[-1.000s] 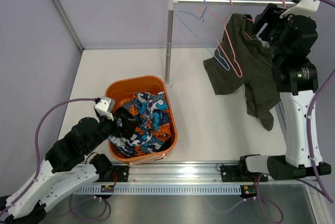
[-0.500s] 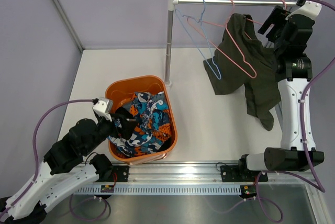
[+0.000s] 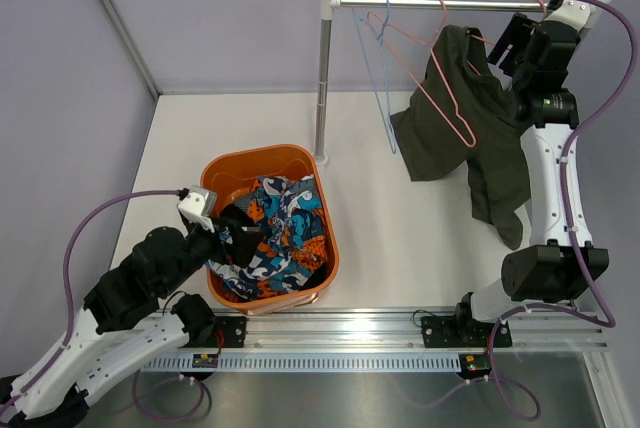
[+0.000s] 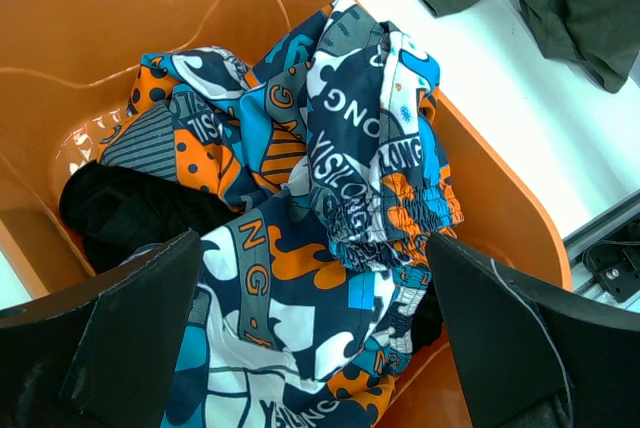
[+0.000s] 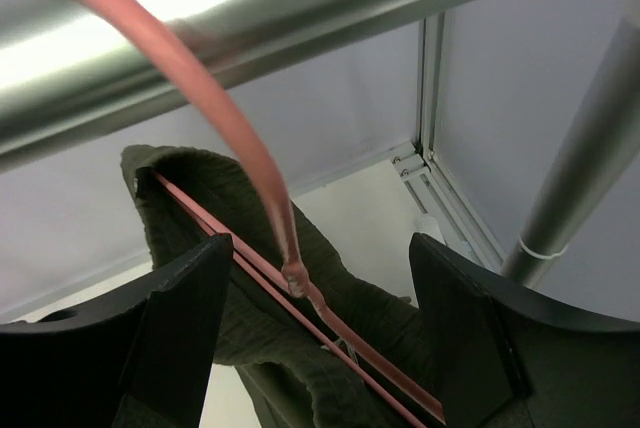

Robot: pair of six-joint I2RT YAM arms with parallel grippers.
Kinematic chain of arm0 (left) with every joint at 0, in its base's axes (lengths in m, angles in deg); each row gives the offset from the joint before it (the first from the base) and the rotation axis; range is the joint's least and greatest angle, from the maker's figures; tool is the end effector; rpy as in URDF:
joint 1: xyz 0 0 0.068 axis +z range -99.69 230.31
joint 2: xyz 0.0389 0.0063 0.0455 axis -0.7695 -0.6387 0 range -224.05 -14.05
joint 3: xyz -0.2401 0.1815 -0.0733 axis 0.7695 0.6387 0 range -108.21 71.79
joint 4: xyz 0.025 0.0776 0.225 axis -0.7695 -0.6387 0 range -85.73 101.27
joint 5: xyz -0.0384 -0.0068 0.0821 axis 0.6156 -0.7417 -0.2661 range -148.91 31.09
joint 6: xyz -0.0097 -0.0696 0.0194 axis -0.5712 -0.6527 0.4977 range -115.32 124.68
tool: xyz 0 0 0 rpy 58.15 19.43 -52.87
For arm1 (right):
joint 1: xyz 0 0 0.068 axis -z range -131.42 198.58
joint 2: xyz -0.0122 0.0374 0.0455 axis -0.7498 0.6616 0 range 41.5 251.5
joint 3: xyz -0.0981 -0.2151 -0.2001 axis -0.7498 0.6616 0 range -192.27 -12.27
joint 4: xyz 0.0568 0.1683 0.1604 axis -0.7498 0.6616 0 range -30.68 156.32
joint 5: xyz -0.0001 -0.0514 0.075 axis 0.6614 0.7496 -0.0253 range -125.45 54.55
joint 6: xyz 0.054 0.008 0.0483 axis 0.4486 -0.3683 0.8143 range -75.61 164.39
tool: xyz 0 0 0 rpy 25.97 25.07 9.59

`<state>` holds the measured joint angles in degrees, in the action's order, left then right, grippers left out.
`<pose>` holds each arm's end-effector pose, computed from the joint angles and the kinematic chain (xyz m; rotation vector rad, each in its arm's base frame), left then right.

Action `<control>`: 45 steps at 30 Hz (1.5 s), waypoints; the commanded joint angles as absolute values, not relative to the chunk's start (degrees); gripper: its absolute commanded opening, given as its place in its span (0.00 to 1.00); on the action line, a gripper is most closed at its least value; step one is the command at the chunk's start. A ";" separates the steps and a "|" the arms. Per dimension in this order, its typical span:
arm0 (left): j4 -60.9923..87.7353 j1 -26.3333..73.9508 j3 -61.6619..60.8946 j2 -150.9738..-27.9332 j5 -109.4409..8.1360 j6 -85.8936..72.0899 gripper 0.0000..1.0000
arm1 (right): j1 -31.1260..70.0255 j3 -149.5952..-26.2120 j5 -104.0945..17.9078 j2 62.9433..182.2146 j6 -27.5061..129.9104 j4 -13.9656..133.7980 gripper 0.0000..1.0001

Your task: Remove the shorts from the hanger

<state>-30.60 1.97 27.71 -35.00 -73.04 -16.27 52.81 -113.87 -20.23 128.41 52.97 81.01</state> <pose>0.0400 -0.0227 0.3208 0.2894 1.9095 -0.5878 0.3319 -0.0406 0.5131 0.3848 1.6471 -0.1680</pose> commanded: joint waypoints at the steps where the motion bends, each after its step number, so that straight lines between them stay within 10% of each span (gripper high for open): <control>1: -28.11 1.70 27.93 -33.91 -72.45 -15.36 0.99 | 53.67 -115.80 -21.91 128.77 52.38 77.78 0.79; 19: -28.28 1.62 27.93 -34.18 -72.36 -15.36 0.99 | 53.67 -112.20 -27.02 124.64 54.67 76.46 0.42; 45: -28.28 1.18 28.02 -34.09 -72.62 -15.45 0.99 | 53.67 -114.66 -29.56 128.51 54.58 79.10 0.37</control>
